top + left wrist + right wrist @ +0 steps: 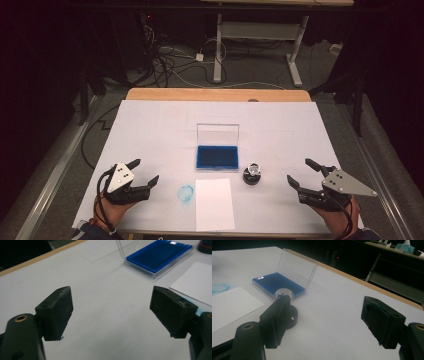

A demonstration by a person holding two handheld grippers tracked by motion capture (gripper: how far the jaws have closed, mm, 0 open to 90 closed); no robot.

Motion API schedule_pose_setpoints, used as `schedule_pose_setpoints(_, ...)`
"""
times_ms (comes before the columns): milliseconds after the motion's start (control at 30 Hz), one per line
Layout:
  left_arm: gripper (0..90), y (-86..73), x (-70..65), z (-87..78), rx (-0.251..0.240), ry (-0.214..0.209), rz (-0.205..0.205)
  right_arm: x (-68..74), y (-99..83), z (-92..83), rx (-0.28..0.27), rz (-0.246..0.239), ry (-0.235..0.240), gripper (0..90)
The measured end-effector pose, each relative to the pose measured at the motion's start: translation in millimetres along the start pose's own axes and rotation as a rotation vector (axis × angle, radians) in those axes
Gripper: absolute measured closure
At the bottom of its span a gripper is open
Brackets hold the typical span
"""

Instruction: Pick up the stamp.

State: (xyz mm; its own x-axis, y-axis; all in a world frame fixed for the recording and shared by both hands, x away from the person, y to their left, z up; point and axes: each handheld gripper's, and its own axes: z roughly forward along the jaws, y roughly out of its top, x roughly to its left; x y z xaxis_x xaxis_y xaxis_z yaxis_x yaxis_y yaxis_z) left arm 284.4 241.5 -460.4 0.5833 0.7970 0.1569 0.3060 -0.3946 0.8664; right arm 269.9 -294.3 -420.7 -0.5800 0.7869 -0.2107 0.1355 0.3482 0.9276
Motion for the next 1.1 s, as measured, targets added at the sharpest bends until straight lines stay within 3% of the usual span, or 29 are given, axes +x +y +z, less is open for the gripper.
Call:
schedule_pose_setpoints(133, 17.4, 5.1, -6.4, -1.5, -0.026, 0.048, -0.020, -4.9, -1.3, -0.4, -0.006, 0.015, 0.008, 26.3)
schedule_pose_setpoints(233, 15.5, 3.6, -8.1, 1.0, -0.006, 0.029, -0.027, -6.8, 0.1, 1.5, -0.003, 0.008, 0.018, 28.3)
schedule_pose_setpoints(300, 15.0, 0.2, -7.1, 3.8, 0.018, -0.021, -0.053, -7.9, 2.5, 3.1, -0.001, 0.009, 0.030, 29.1)
schedule_pose_setpoints(367, 16.5, -3.1, -5.2, 5.2, 0.039, -0.037, -0.064, -8.8, 5.3, 4.5, 0.007, 0.006, 0.049, 29.7)
schedule_pose_setpoints(433, 18.9, -3.4, -5.3, 4.5, 0.037, -0.036, -0.063, -9.0, 8.6, 6.5, 0.024, 0.001, 0.073, 31.8)
schedule_pose_setpoints(500, 20.3, -3.7, -7.4, 2.0, 0.024, -0.051, -0.036, -9.3, 12.6, 9.8, 0.044, -0.002, 0.116, 31.9)
schedule_pose_setpoints(667, 20.1, -1.4, -10.5, -0.1, 0.017, -0.055, 0.003, -7.0, 28.6, 20.3, 0.074, -0.022, 0.166, 28.9)
schedule_pose_setpoints(900, 18.9, -1.7, -12.9, 3.6, 0.049, -0.076, 0.030, 1.4, 41.1, 41.9, 0.212, -0.050, 0.263, 30.4)
schedule_pose_setpoints(933, 19.0, -1.3, -13.8, 4.5, 0.063, -0.072, 0.046, 2.7, 43.3, 46.6, 0.243, -0.061, 0.276, 30.2)
schedule_pose_setpoints(1100, 19.1, -2.3, -14.2, 6.5, 0.081, -0.084, 0.052, 11.7, 55.8, 69.6, 0.383, -0.126, 0.349, 29.7)
